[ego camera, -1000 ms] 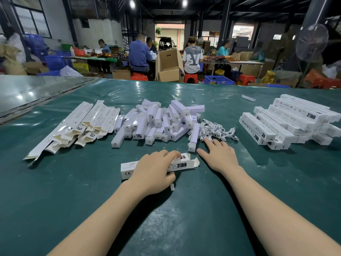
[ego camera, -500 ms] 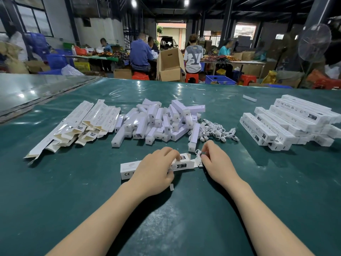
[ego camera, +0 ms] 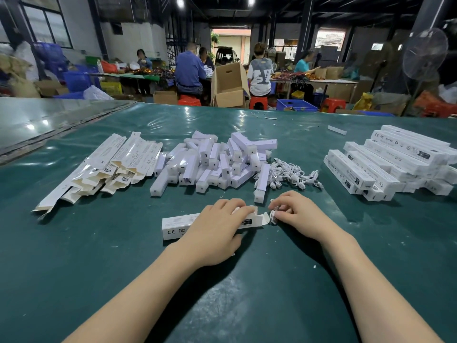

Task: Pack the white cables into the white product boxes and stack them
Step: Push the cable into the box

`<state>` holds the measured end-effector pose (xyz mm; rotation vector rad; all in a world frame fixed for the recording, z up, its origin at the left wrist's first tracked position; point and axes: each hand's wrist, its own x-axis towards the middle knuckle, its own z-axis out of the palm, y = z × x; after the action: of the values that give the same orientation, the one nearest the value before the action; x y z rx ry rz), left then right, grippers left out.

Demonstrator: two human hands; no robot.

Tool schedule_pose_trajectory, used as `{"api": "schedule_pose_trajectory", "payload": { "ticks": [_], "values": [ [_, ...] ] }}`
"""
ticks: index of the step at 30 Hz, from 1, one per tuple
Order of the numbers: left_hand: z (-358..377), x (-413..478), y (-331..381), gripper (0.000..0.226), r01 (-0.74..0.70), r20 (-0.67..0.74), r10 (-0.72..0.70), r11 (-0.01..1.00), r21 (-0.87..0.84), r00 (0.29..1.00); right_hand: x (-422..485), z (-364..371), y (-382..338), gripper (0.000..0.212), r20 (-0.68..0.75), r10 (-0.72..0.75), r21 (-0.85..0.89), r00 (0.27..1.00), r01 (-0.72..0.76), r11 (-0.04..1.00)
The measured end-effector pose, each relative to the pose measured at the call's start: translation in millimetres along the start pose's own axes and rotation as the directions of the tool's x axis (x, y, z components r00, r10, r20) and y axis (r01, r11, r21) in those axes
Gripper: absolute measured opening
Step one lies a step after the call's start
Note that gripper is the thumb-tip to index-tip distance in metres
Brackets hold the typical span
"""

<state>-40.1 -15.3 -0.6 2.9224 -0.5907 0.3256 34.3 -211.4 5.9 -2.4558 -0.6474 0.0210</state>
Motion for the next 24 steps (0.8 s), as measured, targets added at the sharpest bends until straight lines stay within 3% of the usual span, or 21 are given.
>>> {"api": "schedule_pose_trajectory", "payload": {
  "ticks": [2,9,16,18,20,22,24],
  "values": [
    [0,0,-1,0.056,-0.002,0.013,0.002,1.0,0.005,1.0,-1,-3,1,0.008,-0.029,0.017,0.034,0.999,-0.016,0.999],
    [-2,0,3,0.054,0.037,0.006,-0.036,0.998,-0.044,0.999,-6,-13,2,0.028,-0.026,0.069,0.148,0.997,-0.064,0.987],
    [-3,3,3,0.064,-0.019,0.052,0.024,0.995,-0.102,0.998,-2,-1,2,0.024,-0.144,0.049,0.056,0.988,-0.041,0.998],
    [-4,2,2,0.064,-0.015,0.077,0.023,0.994,-0.107,0.997,-2,5,0,0.023,-0.219,0.066,0.165,0.974,-0.029,0.986],
    [-4,2,2,0.063,-0.017,0.086,0.026,0.994,-0.104,0.996,-1,8,-5,0.024,-0.261,0.108,0.417,0.959,0.012,0.909],
    [-4,2,3,0.062,-0.015,0.081,0.023,0.994,-0.107,0.996,-1,9,-10,0.024,-0.205,0.094,0.623,0.974,0.056,0.78],
    [-4,3,3,0.062,-0.014,0.066,0.022,0.994,-0.11,0.998,-3,10,-13,0.025,-0.097,0.024,0.681,0.995,0.048,0.731]
  ]
}}
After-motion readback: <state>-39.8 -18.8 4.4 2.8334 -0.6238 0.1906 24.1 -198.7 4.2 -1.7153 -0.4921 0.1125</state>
